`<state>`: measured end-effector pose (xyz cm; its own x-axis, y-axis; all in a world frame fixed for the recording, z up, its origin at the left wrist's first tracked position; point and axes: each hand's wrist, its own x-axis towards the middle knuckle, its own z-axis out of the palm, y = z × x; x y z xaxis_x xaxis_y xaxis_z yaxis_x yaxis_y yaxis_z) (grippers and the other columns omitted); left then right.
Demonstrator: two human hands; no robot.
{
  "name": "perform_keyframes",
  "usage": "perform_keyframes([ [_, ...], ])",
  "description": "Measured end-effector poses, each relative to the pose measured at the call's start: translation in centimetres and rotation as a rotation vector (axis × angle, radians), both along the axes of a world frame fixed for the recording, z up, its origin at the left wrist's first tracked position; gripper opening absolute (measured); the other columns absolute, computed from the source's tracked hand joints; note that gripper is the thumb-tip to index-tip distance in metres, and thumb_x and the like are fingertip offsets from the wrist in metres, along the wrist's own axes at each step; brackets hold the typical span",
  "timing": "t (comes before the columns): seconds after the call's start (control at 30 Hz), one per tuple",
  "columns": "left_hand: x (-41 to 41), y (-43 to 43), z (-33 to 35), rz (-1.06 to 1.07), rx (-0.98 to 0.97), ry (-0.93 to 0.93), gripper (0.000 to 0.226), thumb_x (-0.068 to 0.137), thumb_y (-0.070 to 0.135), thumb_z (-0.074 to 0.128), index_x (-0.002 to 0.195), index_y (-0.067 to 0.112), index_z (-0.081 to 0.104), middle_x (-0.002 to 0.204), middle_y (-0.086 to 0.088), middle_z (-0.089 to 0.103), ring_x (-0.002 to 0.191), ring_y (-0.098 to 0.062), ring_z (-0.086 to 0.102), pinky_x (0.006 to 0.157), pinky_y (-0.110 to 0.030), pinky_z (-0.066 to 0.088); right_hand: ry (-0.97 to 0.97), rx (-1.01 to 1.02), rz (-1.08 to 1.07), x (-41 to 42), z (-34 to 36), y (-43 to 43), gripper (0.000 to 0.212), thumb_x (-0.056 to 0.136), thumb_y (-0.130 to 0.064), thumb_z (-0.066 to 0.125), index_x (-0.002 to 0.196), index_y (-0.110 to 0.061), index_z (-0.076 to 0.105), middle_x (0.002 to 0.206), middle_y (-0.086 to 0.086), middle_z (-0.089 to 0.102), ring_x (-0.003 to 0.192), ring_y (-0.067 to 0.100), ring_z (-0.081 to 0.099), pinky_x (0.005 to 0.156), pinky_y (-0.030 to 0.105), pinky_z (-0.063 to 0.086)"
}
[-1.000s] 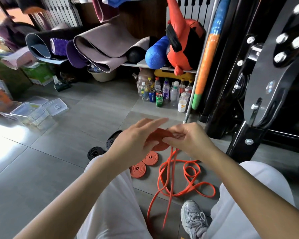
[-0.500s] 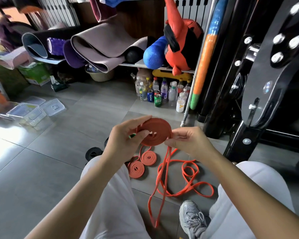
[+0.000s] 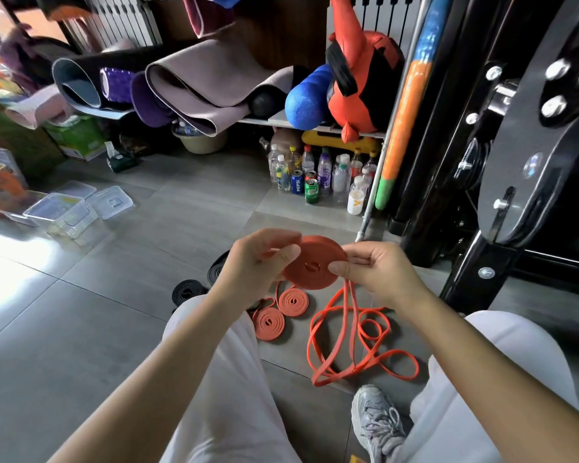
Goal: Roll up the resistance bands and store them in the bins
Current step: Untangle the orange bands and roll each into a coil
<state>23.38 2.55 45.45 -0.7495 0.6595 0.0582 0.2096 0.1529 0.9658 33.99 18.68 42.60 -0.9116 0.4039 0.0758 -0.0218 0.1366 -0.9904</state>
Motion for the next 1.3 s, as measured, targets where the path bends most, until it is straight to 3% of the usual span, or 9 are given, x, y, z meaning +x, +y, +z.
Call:
perform_keyframes([
  [0.2,-0.1,0.3,0.8,-0.01,-0.102,0.065,0.025,0.087,0.003,0.061,0.079,0.027,0.063,0.076,0.003,0.065,0.075,-0.021,0.066,0.073,-0.038,0.059,-0.009,0.036,0.028,0.2,0.7,0.3,0.031,0.076,0.006,0.069,0.094,-0.018,0.067,0.067,-0.019,0.07,0.068,-0.005,0.065,0.066,0.01,0.049],
  [0.3,0.0,0.2,0.7,0.016,-0.174,0.241,0.014,0.087,0.008,0.062,0.087,0.022,0.067,0.077,0.007,0.066,0.079,-0.02,0.066,0.078,-0.036,0.056,-0.02,0.075,0.044,0.4,1.0,0.4,0.026,0.076,0.003,0.07,0.092,-0.019,0.069,0.067,-0.016,0.071,0.068,-0.003,0.065,0.068,0.013,0.051],
  [0.43,0.6,0.2,1.4,-0.122,-0.348,0.563,0.041,0.085,0.023,0.066,0.125,0.024,0.054,0.112,0.01,0.062,0.094,-0.01,0.06,0.084,-0.028,0.049,-0.093,0.263,0.066,0.3,1.2,0.6,0.011,0.078,-0.008,0.074,0.086,-0.016,0.073,0.079,0.013,0.072,0.071,0.007,0.06,0.076,0.037,0.053],
  [0.57,0.7,0.7,2.6,-0.244,-0.492,0.706,0.026,0.086,0.024,0.064,0.112,0.023,0.065,0.105,0.006,0.069,0.094,-0.017,0.063,0.083,-0.032,0.049,-0.175,0.448,0.134,-0.2,1.4,0.6,0.014,0.077,-0.02,0.075,0.091,-0.021,0.074,0.078,0.002,0.073,0.073,0.016,0.068,0.077,0.046,0.054],
  [0.67,0.1,0.9,2.9,-0.244,-0.475,0.555,0.018,0.083,0.017,0.068,0.1,0.018,0.071,0.092,0.003,0.071,0.086,-0.017,0.065,0.078,-0.031,0.05,-0.155,0.394,0.14,-0.1,1.5,0.5,0.014,0.072,-0.028,0.078,0.085,-0.03,0.074,0.08,-0.002,0.074,0.077,0.021,0.07,0.079,0.045,0.056],
  [0.87,-0.6,0.3,1.8,-0.072,-0.204,0.248,0.019,0.078,0.004,0.071,0.086,0.021,0.072,0.07,0.016,0.067,0.059,0.002,0.062,0.061,-0.014,0.047,-0.078,0.15,0.07,0.7,0.1,0.3,0.031,0.071,-0.001,0.078,0.08,-0.029,0.069,0.072,-0.012,0.073,0.069,0.003,0.067,0.07,0.019,0.053],
  [1.1,0.5,0.1,-0.1,0.13,0.072,-0.061,0.027,0.079,-0.001,0.069,0.081,0.026,0.07,0.077,0.001,0.071,0.078,-0.023,0.067,0.076,-0.044,0.057,0.01,0.025,-0.069,1.0,-0.7,-0.3,0.022,0.075,-0.003,0.074,0.084,-0.023,0.07,0.079,-0.006,0.073,0.072,0.006,0.067,0.076,0.024,0.054],
  [1.2,0.6,0.0,-0.3,0.147,0.117,-0.101,0.024,0.079,-0.001,0.067,0.082,0.022,0.07,0.084,-0.01,0.07,0.082,-0.028,0.067,0.078,-0.047,0.056,0.013,0.037,-0.045,1.0,-0.5,-0.3,0.025,0.077,-0.004,0.072,0.085,-0.027,0.069,0.074,-0.013,0.072,0.072,0.0,0.066,0.075,0.019,0.053],
  [1.3,0.7,-0.1,-0.5,0.148,0.176,-0.236,0.017,0.081,0.0,0.065,0.086,0.015,0.07,0.077,-0.004,0.071,0.073,-0.019,0.068,0.073,-0.041,0.059,0.046,-0.004,-0.03,0.8,-0.3,-0.4,0.025,0.077,0.0,0.069,0.087,-0.023,0.068,0.074,-0.016,0.072,0.074,-0.002,0.066,0.074,0.014,0.051],
])
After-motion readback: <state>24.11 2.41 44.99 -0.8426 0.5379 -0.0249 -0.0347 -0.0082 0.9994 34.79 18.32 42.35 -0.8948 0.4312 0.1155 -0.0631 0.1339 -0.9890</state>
